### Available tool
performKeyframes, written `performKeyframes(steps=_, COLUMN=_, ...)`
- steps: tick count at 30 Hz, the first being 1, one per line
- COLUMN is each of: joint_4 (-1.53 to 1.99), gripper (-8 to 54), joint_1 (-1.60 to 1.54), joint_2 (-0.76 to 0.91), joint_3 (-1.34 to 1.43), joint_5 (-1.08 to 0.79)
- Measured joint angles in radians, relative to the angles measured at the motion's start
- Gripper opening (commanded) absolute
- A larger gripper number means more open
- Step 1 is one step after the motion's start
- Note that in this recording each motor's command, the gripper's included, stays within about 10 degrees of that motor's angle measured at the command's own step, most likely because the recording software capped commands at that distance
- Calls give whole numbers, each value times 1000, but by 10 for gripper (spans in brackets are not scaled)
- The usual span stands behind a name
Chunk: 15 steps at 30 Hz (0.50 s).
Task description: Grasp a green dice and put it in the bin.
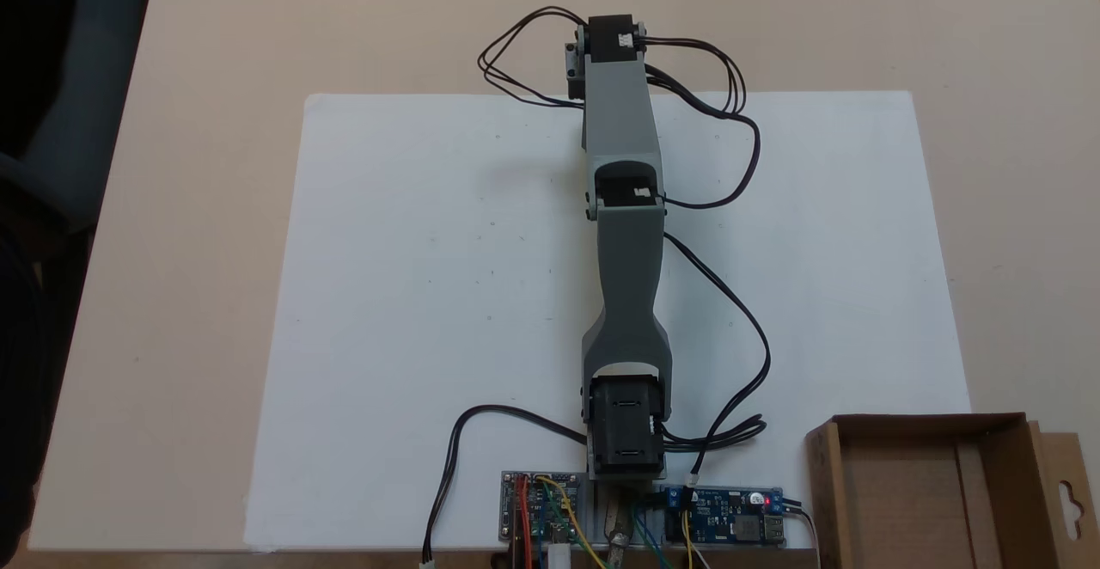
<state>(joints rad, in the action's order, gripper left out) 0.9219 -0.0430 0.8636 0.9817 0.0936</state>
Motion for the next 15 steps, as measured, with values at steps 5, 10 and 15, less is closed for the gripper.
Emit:
performKeyframes(steps=5, joint_4=0, gripper=413, joint_1=0, joint_2=-11, joint_3=0, joint_5=0)
performKeyframes(steps=10, joint_4=-6, gripper=413, joint_1=0, joint_2=-23, joint_3=2, joint_5=0)
performKeyframes(steps=15, joint_4=-11, gripper=402, joint_1=0, joint_2=-38, joint_3=0, joint_5=0)
